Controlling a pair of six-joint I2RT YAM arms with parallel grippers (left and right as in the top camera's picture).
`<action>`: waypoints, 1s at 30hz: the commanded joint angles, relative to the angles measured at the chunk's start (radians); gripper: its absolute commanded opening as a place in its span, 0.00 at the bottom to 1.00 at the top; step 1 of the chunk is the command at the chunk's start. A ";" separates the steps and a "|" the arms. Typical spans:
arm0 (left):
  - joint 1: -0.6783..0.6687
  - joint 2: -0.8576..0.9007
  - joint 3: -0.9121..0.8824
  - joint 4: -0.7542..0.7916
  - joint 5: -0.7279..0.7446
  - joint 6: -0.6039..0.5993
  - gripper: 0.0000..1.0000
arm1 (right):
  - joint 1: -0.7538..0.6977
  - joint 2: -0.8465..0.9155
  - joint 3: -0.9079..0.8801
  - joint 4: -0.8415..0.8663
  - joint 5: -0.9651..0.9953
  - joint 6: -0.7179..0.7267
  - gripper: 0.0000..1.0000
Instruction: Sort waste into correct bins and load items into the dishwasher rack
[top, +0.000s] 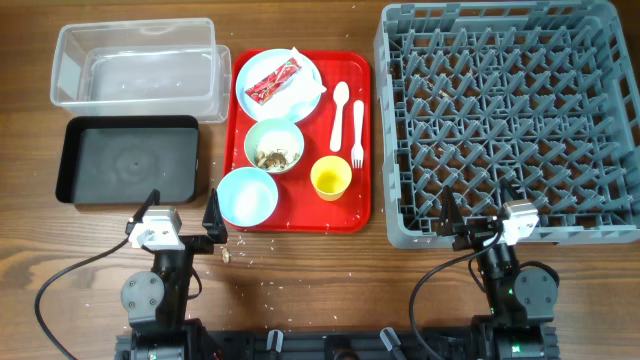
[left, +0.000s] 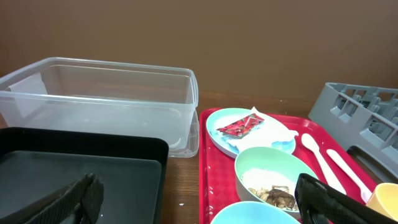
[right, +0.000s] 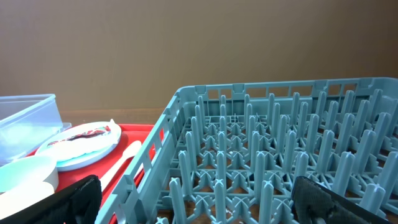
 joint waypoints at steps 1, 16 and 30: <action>-0.007 -0.009 -0.007 -0.002 -0.013 -0.010 1.00 | -0.003 -0.007 -0.002 0.005 -0.002 -0.003 1.00; -0.007 -0.009 -0.007 -0.002 -0.013 -0.010 1.00 | -0.003 -0.007 -0.002 0.005 -0.002 -0.003 1.00; -0.007 -0.009 -0.007 -0.002 -0.013 -0.010 1.00 | -0.003 -0.007 -0.002 0.034 -0.002 -0.010 1.00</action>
